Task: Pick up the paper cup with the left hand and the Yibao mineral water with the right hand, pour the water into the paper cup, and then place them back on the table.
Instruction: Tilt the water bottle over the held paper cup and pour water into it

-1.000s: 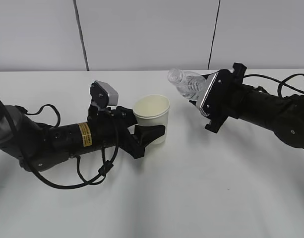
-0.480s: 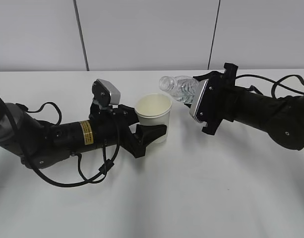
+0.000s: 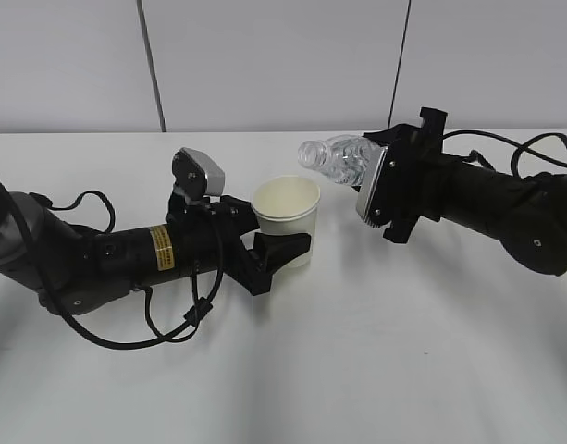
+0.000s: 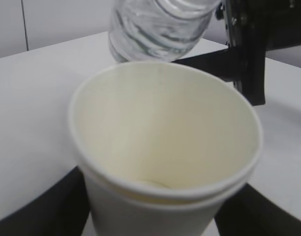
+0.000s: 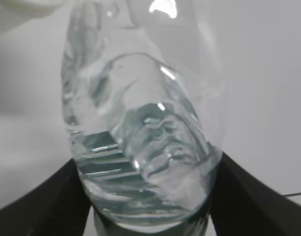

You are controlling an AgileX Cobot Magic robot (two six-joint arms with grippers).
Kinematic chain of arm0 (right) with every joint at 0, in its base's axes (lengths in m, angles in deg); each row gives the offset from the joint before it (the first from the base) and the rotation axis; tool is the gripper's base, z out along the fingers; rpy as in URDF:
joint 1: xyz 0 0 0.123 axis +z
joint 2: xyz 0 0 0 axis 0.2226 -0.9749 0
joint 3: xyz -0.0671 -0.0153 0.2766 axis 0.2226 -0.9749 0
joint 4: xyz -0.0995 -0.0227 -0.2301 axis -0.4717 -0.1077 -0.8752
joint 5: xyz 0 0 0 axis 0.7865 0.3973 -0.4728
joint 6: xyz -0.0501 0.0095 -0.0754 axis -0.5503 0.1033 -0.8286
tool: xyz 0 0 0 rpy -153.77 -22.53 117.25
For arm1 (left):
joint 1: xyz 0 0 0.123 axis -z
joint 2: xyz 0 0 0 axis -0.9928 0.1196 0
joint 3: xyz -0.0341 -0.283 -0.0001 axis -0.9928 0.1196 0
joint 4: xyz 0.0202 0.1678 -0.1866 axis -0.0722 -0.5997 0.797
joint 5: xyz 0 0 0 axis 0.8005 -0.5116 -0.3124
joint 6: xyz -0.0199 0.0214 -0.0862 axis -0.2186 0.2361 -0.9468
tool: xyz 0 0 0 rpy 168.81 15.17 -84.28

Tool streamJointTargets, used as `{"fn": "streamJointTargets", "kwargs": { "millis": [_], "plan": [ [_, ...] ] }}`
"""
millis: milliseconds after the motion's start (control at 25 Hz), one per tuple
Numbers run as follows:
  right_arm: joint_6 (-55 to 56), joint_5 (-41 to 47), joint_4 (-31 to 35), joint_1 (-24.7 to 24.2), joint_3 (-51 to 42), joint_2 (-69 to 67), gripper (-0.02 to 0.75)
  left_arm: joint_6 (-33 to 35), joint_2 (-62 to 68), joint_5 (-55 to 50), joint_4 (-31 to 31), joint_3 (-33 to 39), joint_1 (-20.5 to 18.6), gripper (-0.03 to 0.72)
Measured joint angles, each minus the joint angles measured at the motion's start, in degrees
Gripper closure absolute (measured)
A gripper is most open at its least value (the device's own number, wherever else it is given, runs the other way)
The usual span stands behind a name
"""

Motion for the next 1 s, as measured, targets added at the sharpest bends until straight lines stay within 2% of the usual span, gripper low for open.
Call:
{"fn": "streamJointTargets", "kwargs": {
  "millis": [1000],
  "plan": [
    [-10.7, -0.6, 1.9, 0.0, 0.0, 0.1, 0.249, 0.0, 0.0, -0.2, -0.1, 0.0, 0.0, 0.234]
  ]
}}
